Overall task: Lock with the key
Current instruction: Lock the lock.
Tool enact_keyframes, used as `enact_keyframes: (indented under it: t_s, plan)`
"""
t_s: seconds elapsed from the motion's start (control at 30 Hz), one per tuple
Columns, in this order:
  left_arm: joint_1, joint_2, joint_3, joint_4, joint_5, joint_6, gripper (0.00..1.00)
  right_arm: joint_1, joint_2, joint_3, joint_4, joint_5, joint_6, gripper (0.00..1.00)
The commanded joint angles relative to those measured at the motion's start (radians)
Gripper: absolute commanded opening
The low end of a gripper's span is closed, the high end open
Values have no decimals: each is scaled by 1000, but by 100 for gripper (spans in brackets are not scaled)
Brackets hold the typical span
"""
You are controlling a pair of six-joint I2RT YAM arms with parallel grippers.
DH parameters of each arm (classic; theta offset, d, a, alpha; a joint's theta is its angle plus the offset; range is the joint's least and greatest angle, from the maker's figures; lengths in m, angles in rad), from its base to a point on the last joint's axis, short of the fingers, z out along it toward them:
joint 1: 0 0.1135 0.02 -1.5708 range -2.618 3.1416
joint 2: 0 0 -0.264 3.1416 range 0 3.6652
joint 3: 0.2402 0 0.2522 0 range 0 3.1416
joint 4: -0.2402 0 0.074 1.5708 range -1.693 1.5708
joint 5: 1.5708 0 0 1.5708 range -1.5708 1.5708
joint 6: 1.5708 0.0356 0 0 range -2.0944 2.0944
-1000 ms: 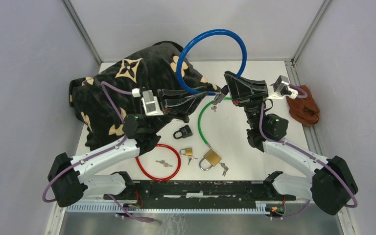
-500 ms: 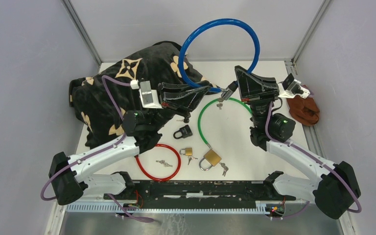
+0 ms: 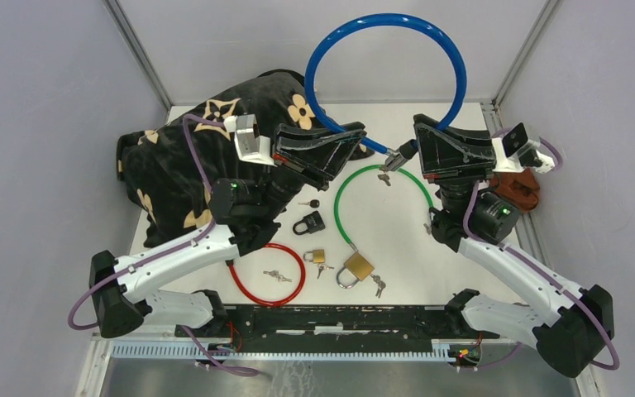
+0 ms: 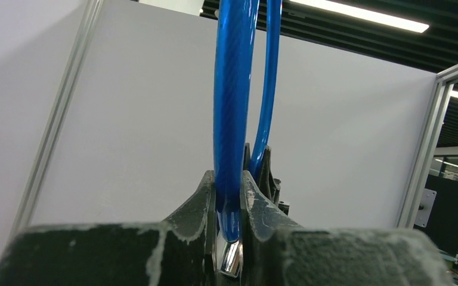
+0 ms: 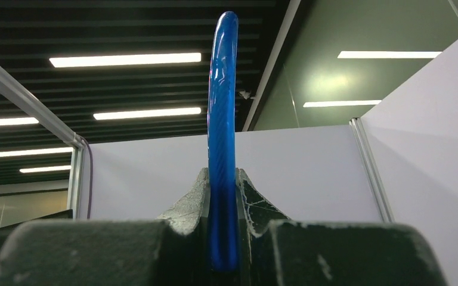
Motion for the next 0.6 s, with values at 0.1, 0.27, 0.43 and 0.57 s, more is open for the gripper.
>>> enact_keyframes:
  t_s: [0.1, 0.27, 0.43, 0.57]
  plan:
    - [-99, 66, -31, -58, 16, 7, 2, 22, -31, 28, 458, -102, -52, 0]
    - [-114, 92, -28, -45, 9, 46, 2, 22, -40, -7, 459, -83, -137, 0]
    - [-146, 119, 6, -17, 87, 77, 2, 22, -27, -16, 459, -66, -178, 0]
    - [-134, 109, 2, -42, 57, 161, 2, 22, -42, -32, 459, -63, -172, 0]
